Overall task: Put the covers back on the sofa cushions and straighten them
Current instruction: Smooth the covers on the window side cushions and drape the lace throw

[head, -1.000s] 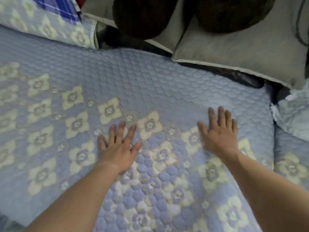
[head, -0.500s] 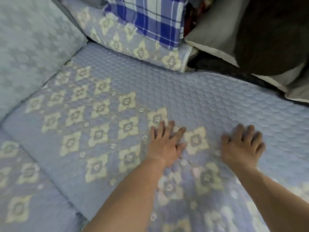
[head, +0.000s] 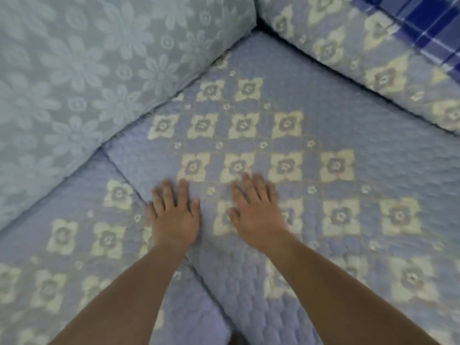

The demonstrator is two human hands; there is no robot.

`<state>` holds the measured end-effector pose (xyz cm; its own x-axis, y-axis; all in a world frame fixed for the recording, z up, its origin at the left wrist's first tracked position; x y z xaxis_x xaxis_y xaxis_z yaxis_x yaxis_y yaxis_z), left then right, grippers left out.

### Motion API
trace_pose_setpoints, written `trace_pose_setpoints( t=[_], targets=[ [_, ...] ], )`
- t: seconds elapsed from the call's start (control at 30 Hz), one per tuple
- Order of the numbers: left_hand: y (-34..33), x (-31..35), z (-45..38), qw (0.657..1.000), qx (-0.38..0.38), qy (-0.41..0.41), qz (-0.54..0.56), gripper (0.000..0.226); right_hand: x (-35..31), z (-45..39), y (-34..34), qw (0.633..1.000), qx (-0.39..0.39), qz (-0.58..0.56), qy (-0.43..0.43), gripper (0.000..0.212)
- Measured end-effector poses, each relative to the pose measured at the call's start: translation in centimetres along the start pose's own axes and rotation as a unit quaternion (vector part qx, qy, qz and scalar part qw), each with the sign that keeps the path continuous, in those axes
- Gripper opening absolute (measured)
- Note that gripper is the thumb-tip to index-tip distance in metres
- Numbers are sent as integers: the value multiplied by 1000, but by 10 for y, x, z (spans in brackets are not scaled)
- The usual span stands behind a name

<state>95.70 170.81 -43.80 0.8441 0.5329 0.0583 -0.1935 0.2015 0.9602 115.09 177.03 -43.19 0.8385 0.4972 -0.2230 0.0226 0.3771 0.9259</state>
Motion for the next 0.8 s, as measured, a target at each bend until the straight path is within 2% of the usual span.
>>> trace_pose_setpoints(
  t=[0.03,0.1,0.23,0.3,0.4,0.43,0.5,0.57,0.67,0.73,0.77,0.8],
  targets=[
    [-4,15,14,999,4,-53,1,61,-10,11,-6,999,-11,16,32,64],
    [-24,44,50,989,-13,-148,5,62,1,40,-16,999,-31,38,13,64],
    [-29,60,96,987,-95,-125,41,64,40,83,-13,991,-57,55,-105,66],
    [-18,49,112,988,-97,-119,36,63,40,84,-5,982,-76,42,-168,65],
    [-22,-51,161,991,-98,52,76,61,-12,84,-10,974,-91,2,-208,67],
    [-30,-83,184,989,-109,77,63,61,-35,86,-17,979,-94,13,-181,67],
    [-43,-149,230,987,-132,83,25,61,-102,100,-43,989,-117,51,-74,67],
    [-50,-208,266,981,-156,115,31,61,-161,118,-76,987,-150,52,-6,69],
    [-58,-302,318,957,-177,219,68,60,-231,145,-108,984,-176,26,-9,75],
    [-59,-355,344,944,-192,255,84,59,-263,154,-114,984,-169,52,-14,74],
    [-57,-398,366,937,-189,275,102,59,-301,158,-121,981,-175,78,5,73],
    [-57,-413,372,934,-197,279,108,59,-307,159,-121,978,-191,86,-5,74]
  ],
)
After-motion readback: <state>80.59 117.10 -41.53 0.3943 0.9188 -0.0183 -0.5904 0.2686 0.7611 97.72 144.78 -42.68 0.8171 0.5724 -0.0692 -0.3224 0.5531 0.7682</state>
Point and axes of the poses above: each hand's wrist, its own z-axis away from the middle knuckle, its own y-axis out of the back of the hand, x = y × z, the point moved 7 cm from there along -z, towards the middle knuckle, and after that the axes turned 2 degrees about y, right-handed, at the moved point
